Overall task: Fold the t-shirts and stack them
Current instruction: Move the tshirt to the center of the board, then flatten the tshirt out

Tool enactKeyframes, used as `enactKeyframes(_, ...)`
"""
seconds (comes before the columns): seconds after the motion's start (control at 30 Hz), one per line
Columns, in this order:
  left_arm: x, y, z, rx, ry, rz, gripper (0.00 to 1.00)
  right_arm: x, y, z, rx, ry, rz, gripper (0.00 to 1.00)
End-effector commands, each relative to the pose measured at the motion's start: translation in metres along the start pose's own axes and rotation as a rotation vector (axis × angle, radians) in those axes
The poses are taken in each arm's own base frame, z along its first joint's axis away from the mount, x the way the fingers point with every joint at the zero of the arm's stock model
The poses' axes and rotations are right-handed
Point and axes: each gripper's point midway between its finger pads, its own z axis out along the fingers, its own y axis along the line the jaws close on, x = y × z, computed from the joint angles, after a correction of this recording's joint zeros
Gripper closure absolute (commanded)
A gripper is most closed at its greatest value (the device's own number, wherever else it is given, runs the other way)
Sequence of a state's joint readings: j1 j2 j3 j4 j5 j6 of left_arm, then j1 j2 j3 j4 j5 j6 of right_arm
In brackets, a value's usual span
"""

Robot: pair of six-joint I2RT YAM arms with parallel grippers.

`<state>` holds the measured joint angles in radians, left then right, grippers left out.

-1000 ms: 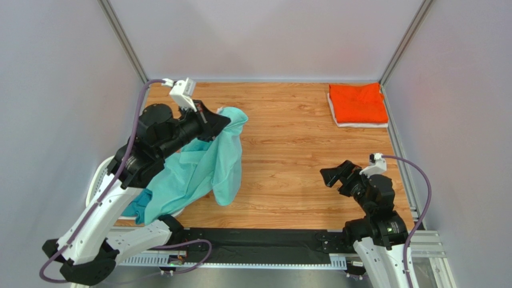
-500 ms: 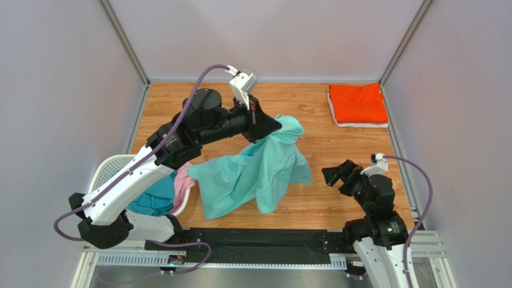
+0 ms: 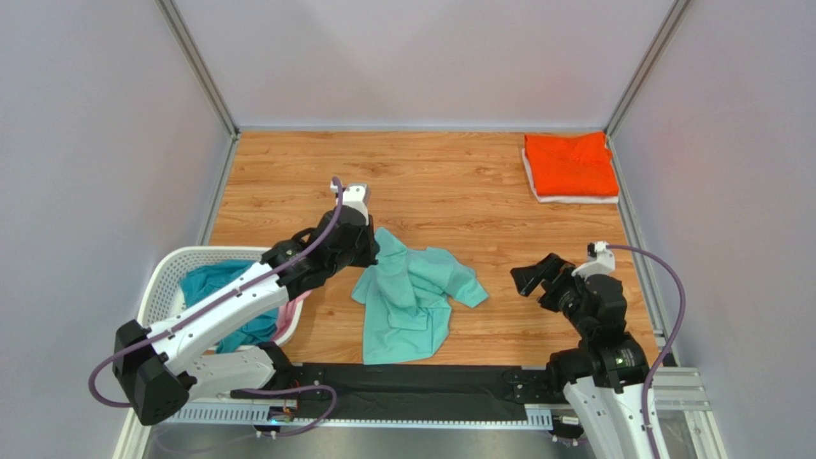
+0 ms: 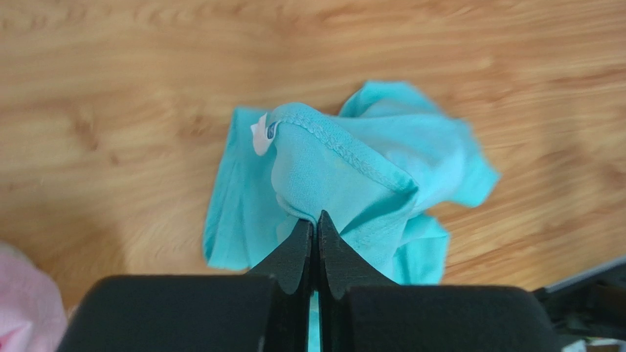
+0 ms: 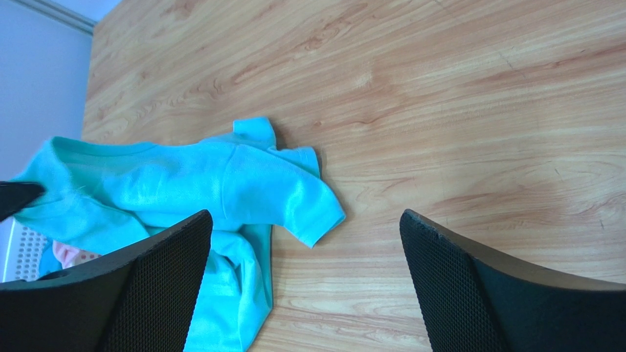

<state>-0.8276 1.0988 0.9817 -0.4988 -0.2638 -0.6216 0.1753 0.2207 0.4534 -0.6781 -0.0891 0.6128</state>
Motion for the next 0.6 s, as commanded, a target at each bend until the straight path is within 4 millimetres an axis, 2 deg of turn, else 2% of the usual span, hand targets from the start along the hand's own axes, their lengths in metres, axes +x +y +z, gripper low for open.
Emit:
enactKeyframes(0.0, 0.024, 0.027, 0.008, -0.088, 0.023, -0.077, 1.00, 0.007, 0.008, 0.009, -0.041, 0.072, -0.038, 0.00)
enactKeyframes(0.13, 0.049, 0.053, 0.010, -0.162, 0.043, -0.127, 1.00, 0.023, 0.006, 0.022, -0.015, 0.180, -0.065, 0.00)
enactKeyframes(0.17, 0.060, 0.060, 0.010, -0.179, 0.058, -0.127, 1.00, 0.029, 0.010, 0.023, -0.027, 0.208, -0.084, 0.00)
enactKeyframes(0.27, 0.068, 0.071, 0.006, -0.200, 0.048, -0.160, 1.00, 0.040, 0.012, 0.036, 0.004, 0.242, -0.119, 0.00)
enactKeyframes(0.3, 0.073, 0.076, 0.005, -0.206, 0.047, -0.164, 1.00, 0.054, 0.016, 0.039, 0.007, 0.287, -0.154, 0.01)
enactKeyframes(0.33, 0.075, 0.079, 0.004, -0.212, 0.045, -0.171, 1.00, 0.046, 0.011, 0.047, 0.065, 0.236, -0.179, 0.01)
enactKeyframes(0.4, 0.079, 0.084, 0.002, -0.216, 0.043, -0.177, 1.00, 0.052, 0.011, 0.058, 0.121, 0.251, -0.213, 0.03)
enactKeyframes(0.43, 0.080, 0.085, 0.001, -0.214, 0.045, -0.181, 1.00, 0.047, 0.007, 0.064, 0.161, 0.223, -0.225, 0.04)
enactKeyframes(0.5, 0.081, 0.085, -0.001, -0.209, 0.042, -0.185, 1.00, 0.051, 0.003, 0.078, 0.200, 0.247, -0.265, 0.04)
enactKeyframes(0.57, 0.081, 0.085, -0.002, -0.203, 0.041, -0.189, 1.00, 0.054, 0.009, 0.088, 0.174, 0.270, -0.298, 0.04)
